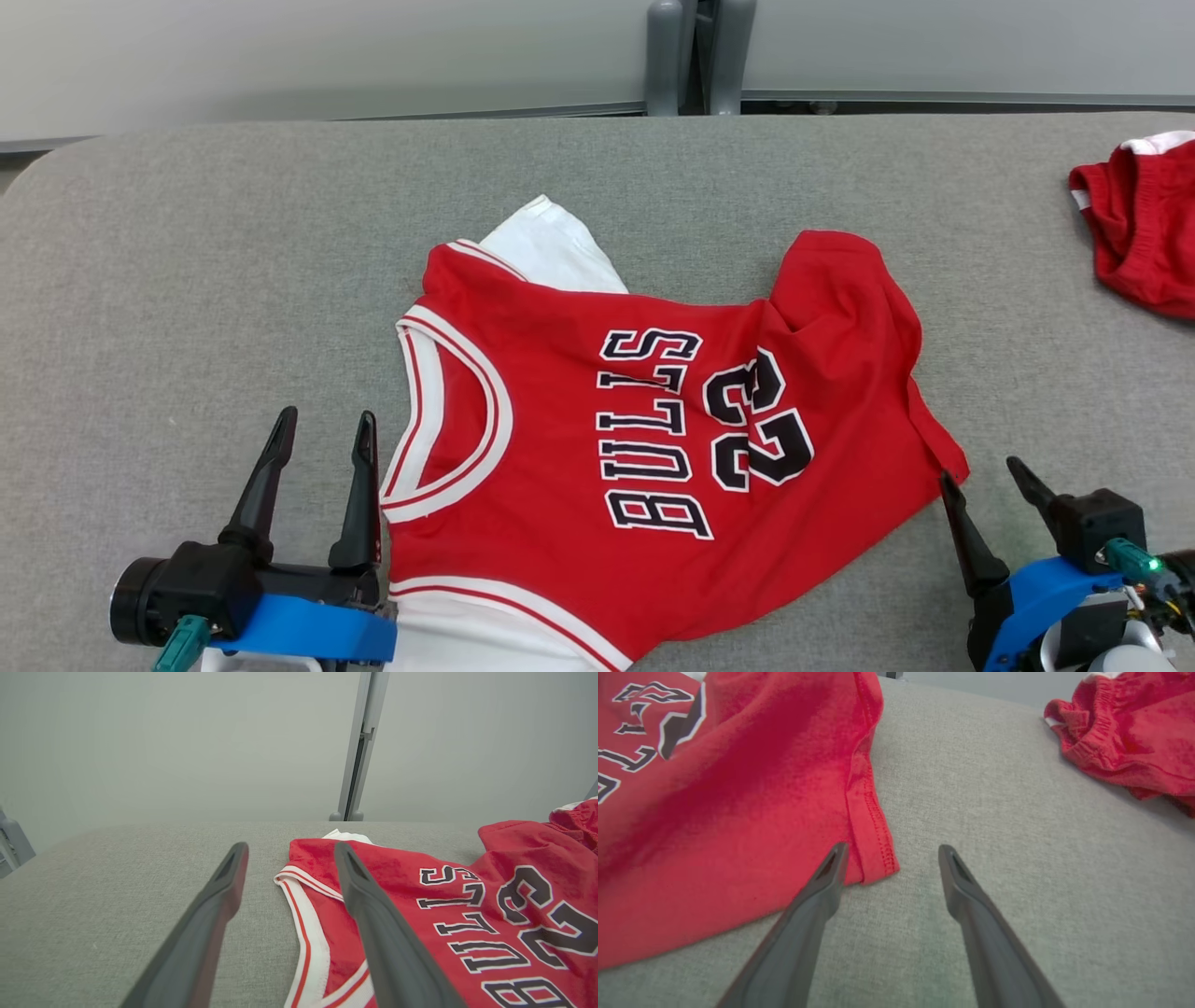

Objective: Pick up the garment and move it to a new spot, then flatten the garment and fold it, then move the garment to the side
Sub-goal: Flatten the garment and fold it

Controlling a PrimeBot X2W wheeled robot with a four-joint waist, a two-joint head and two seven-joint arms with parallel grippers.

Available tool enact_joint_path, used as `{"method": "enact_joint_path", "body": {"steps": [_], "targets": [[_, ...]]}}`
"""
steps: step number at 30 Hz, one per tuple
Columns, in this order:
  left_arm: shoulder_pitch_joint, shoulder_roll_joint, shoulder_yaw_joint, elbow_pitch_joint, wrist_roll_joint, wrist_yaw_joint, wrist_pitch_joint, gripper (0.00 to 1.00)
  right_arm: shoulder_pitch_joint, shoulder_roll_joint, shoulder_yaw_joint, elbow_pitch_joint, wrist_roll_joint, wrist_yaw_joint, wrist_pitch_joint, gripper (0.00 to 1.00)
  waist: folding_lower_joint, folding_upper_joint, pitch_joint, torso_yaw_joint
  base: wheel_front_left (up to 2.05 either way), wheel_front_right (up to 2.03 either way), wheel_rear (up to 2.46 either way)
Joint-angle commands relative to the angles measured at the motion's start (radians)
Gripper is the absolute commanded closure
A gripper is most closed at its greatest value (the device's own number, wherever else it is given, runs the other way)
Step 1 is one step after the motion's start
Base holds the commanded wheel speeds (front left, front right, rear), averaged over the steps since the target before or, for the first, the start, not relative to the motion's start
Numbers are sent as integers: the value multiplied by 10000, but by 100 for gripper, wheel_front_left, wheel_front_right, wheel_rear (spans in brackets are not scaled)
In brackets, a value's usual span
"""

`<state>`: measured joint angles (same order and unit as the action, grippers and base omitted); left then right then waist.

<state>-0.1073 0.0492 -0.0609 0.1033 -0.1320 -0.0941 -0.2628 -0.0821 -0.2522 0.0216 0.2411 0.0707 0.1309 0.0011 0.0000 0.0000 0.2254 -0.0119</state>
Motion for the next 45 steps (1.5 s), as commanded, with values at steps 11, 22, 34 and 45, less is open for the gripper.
{"method": "enact_joint_path", "body": {"steps": [11,22,34,45], "targets": [[-198,31,74,61,6,-44,-27,0,-899,4,285,1852,-262,-5,-243,100,0,0,184,170,0,0,0],[211,31,82,109,-61,47,-27,0,221,-111,213,804,244,-5,-474,100,0,0,-338,-117,0,0,0],[439,33,92,70,-109,56,-27,0,3460,452,-778,-3563,433,-4,1484,0,0,0,-507,-528,0,0,0],[595,68,158,89,34,-25,-27,0,2746,1332,-1304,-4466,274,-4,-398,0,0,0,-866,-525,0,0,0]]}}
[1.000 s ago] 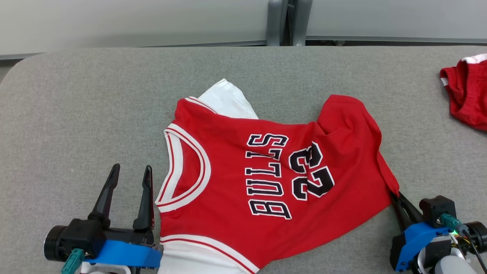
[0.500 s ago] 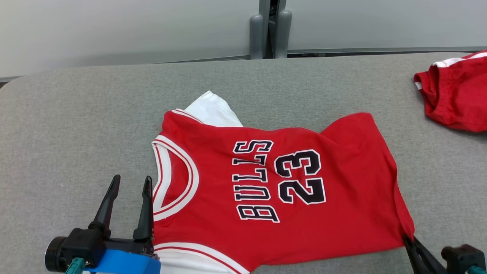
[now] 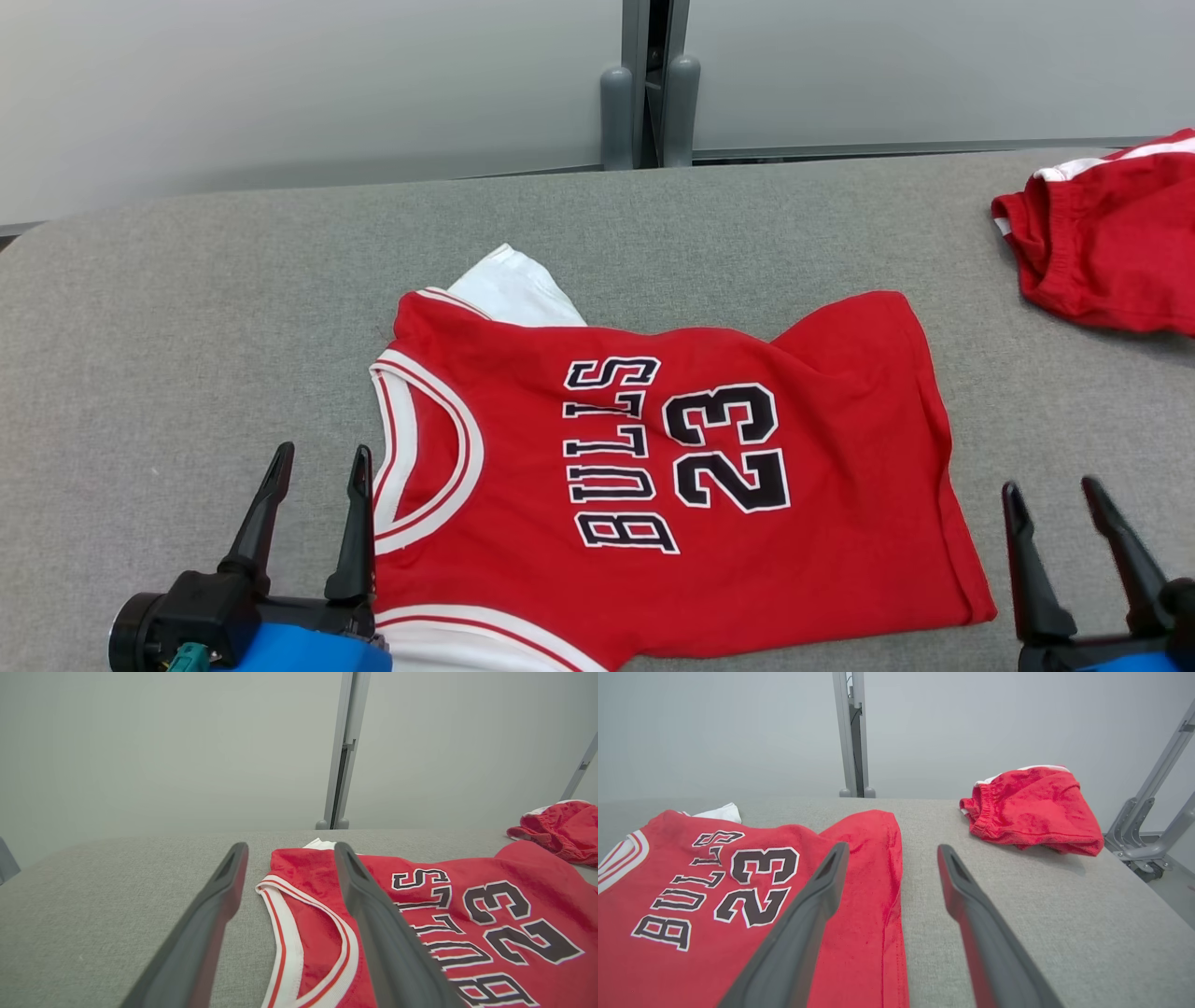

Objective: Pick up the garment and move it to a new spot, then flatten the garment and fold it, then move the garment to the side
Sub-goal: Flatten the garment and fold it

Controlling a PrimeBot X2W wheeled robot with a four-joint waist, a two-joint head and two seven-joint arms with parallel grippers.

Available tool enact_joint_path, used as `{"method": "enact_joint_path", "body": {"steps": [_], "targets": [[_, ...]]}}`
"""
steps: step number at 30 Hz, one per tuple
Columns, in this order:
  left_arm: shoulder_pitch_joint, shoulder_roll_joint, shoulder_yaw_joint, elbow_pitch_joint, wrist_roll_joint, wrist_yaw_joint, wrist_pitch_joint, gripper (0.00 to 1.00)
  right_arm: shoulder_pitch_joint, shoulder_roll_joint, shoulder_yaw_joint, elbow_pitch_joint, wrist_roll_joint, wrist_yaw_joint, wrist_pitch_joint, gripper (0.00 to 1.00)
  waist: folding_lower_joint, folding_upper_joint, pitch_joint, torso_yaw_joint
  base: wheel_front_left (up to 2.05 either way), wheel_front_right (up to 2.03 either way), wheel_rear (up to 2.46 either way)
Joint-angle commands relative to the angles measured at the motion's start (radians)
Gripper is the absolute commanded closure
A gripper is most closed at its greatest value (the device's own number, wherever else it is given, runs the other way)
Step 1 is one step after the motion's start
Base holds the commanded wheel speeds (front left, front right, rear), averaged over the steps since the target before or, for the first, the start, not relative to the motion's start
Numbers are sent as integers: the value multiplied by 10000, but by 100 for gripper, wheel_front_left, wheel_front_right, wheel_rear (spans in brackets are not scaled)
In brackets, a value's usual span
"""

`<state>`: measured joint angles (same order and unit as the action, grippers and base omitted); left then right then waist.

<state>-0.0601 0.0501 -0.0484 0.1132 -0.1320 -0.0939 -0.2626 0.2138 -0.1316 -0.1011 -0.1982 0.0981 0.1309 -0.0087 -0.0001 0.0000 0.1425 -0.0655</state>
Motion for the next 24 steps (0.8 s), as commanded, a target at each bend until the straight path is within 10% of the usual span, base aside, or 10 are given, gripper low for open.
{"method": "enact_joint_path", "body": {"steps": [1,24], "targets": [[158,58,49,-11,33,-22,-27,0,-281,241,-172,-15,-58,-5,-581,0,1,0,-79,14,0,0,0],[904,148,423,-522,416,198,-27,0,-748,815,-421,1866,-558,-4,-2489,0,1,0,-1093,266,0,0,0]]}}
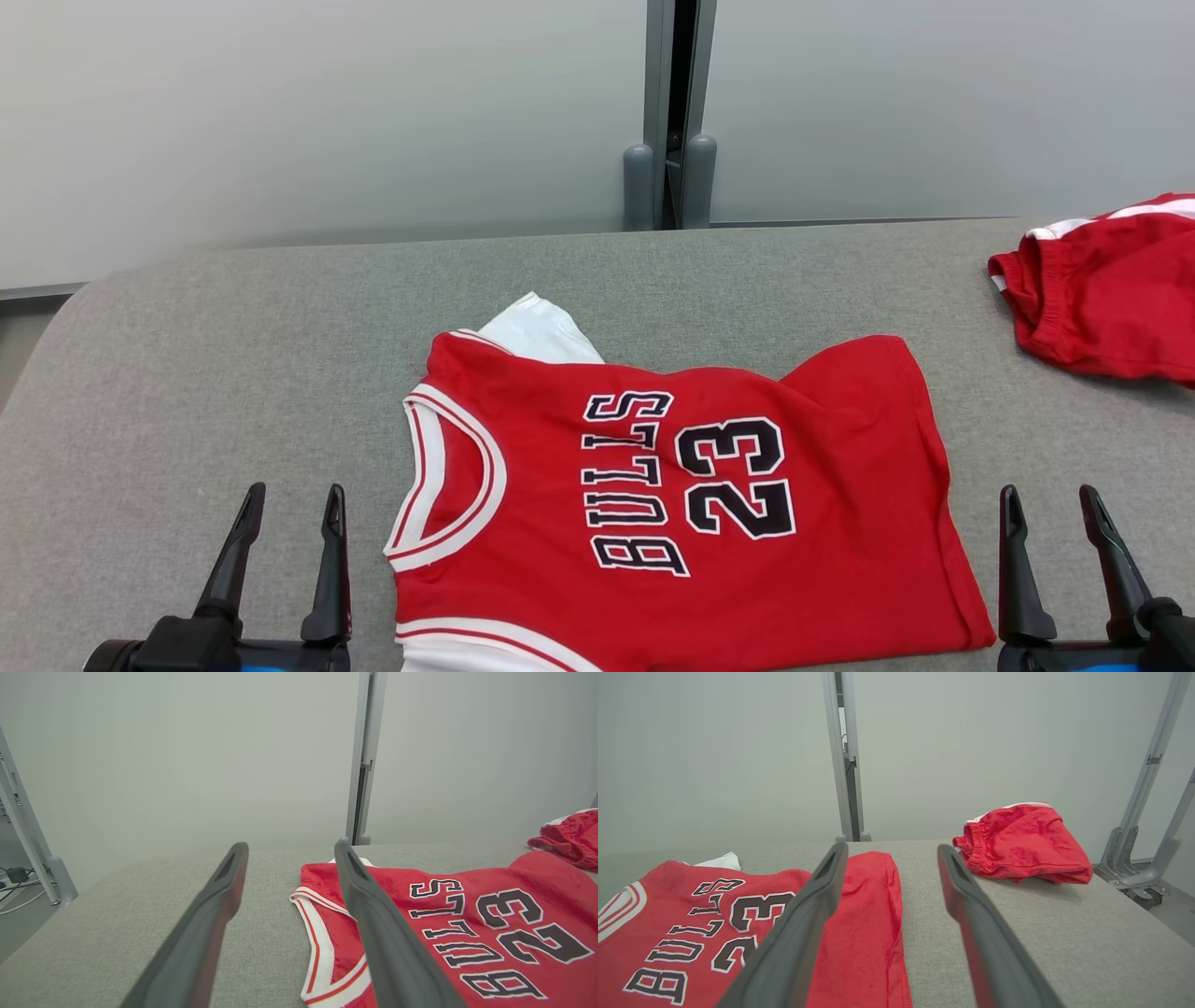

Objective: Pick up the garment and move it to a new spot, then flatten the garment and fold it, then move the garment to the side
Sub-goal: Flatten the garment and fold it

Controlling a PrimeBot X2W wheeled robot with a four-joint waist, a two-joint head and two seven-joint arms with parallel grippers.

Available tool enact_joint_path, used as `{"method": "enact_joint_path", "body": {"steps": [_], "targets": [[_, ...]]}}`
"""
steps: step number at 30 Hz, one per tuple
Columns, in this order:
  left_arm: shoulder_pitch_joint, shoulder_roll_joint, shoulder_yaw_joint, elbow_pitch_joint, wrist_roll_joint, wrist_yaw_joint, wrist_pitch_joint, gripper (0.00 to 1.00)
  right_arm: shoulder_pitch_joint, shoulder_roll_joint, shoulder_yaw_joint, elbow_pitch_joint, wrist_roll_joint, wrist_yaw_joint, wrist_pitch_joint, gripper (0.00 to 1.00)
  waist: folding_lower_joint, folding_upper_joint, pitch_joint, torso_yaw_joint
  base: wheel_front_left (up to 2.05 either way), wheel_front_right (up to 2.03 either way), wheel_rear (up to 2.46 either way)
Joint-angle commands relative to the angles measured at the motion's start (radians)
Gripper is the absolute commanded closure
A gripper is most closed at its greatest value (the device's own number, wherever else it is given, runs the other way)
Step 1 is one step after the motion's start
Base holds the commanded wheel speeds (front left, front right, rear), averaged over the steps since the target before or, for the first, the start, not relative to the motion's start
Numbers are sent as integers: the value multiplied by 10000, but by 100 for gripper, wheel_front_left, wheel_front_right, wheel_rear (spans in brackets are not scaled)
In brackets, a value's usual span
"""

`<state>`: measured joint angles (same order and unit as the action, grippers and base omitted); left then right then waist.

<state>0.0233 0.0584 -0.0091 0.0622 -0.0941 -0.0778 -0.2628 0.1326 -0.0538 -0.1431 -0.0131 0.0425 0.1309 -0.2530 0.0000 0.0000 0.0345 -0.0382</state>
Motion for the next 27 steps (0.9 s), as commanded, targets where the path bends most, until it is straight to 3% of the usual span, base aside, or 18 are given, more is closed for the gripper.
{"method": "enact_joint_path", "body": {"steps": [1,16,27], "targets": [[100,65,39,-3,38,31,-27,0,70,37,14,40,6,-4,-34,0,0,0,-30,-9,0,0,0],[413,40,-186,630,-365,-149,82,0,211,46,38,630,84,-4,335,0,0,0,-104,-4,0,0,0],[1075,643,-1776,1875,-570,-483,572,0,166,30,-316,2329,-35,-4,590,0,0,0,212,92,0,0,0]]}}
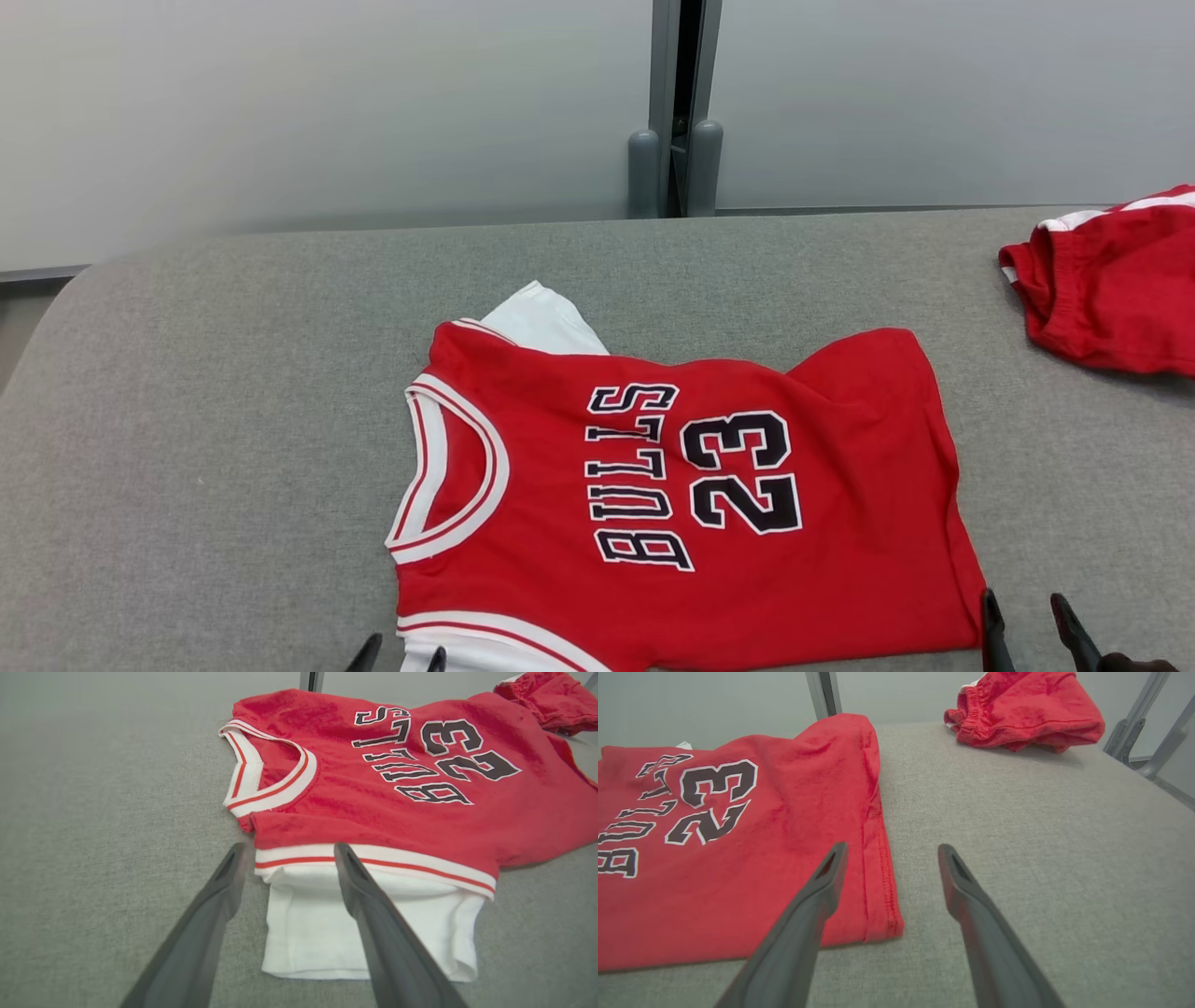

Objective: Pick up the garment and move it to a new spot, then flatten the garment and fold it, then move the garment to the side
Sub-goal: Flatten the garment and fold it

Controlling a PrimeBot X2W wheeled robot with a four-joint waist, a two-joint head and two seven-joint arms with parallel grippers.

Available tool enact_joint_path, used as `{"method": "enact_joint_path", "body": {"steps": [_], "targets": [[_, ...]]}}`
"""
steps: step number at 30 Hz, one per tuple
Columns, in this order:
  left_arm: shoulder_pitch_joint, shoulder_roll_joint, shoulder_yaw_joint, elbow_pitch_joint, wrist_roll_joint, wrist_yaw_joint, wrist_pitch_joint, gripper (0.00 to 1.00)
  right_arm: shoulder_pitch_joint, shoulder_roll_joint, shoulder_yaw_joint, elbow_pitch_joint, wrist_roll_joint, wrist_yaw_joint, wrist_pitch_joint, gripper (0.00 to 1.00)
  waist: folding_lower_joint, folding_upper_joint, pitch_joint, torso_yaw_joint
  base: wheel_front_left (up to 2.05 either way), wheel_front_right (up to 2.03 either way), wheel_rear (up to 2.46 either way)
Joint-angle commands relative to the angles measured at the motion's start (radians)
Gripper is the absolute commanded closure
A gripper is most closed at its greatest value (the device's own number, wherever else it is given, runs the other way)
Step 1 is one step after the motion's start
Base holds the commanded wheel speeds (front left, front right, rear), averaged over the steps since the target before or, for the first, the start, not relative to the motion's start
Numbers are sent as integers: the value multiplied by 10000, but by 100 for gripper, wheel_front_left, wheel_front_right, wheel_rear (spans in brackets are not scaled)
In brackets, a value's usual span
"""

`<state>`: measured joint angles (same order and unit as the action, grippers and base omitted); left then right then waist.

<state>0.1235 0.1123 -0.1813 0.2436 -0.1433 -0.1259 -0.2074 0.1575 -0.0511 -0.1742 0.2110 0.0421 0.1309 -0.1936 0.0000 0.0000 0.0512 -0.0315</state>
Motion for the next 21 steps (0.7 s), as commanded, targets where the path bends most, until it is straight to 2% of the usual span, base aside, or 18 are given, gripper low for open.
{"method": "enact_joint_path", "body": {"steps": [1,10,21], "targets": [[92,176,-209,183,-84,-19,52,0,-160,-7,-27,254,-30,-4,-34,0,0,0,87,36,0,0,0],[-231,601,-1013,1365,-572,-55,44,0,-775,-128,85,2046,10,-4,-217,0,0,0,317,29,0,0,0],[-814,713,-1852,2500,-1133,-61,157,0,-1529,-113,556,3483,90,-4,-379,0,0,0,448,-9,0,0,0]]}}
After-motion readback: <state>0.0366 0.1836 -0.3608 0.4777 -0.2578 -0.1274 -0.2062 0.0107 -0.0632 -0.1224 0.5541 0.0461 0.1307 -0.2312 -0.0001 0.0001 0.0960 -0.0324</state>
